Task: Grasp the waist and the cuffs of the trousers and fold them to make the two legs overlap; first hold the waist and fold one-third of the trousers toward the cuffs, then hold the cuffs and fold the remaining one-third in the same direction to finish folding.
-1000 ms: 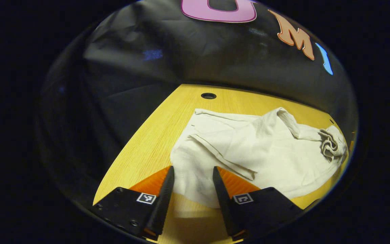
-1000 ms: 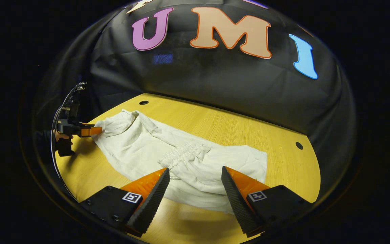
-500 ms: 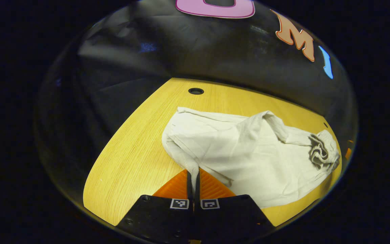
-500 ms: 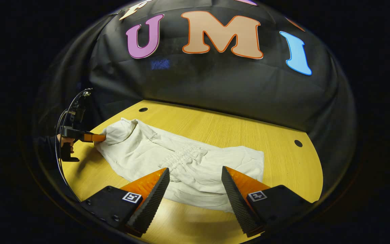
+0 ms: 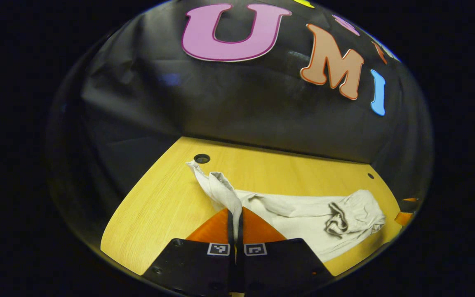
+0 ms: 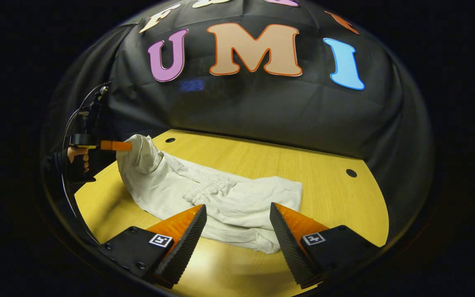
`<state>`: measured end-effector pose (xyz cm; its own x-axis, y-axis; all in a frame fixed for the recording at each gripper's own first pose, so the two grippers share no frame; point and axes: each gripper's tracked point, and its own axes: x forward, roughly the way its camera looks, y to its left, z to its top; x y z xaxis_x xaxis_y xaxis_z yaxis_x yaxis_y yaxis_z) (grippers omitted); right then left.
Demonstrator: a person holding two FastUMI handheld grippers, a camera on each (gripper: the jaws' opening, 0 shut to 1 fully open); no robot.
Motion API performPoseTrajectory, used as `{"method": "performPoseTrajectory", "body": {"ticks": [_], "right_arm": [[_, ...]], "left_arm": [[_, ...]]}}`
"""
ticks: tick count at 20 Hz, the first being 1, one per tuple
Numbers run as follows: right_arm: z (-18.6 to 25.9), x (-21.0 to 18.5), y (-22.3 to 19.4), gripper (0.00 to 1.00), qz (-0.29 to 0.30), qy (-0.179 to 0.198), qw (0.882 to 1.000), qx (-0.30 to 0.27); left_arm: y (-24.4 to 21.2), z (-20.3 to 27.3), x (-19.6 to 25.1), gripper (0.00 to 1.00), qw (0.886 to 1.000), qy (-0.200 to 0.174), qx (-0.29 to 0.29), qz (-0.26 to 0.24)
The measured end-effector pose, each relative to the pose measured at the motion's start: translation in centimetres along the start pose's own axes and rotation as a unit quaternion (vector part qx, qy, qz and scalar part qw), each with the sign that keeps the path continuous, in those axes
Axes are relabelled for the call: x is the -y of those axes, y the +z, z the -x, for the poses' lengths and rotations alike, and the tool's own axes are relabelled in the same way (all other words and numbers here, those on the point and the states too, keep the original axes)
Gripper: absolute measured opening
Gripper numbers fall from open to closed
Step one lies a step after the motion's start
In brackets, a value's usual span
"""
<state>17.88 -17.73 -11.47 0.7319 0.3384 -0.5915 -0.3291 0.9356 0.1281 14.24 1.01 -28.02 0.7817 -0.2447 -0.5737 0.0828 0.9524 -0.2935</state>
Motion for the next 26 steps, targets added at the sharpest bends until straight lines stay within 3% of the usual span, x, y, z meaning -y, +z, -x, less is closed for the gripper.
{"method": "performPoseTrajectory", "body": {"ticks": [14, 26], "right_arm": [[6.0, 8.4, -3.3, 0.98, -0.066, -0.051, 0.996, 0.010], [10.4, 12.6, -7.1, 0.95, -0.093, -0.086, 0.992, 0.003]], "left_arm": [[5.2, 0.9, 19.1, 0.00, 0.989, -0.128, 0.047, -0.057], [1.2, -0.4, 34.1, 0.00, 0.971, -0.213, 0.021, -0.105]]}}
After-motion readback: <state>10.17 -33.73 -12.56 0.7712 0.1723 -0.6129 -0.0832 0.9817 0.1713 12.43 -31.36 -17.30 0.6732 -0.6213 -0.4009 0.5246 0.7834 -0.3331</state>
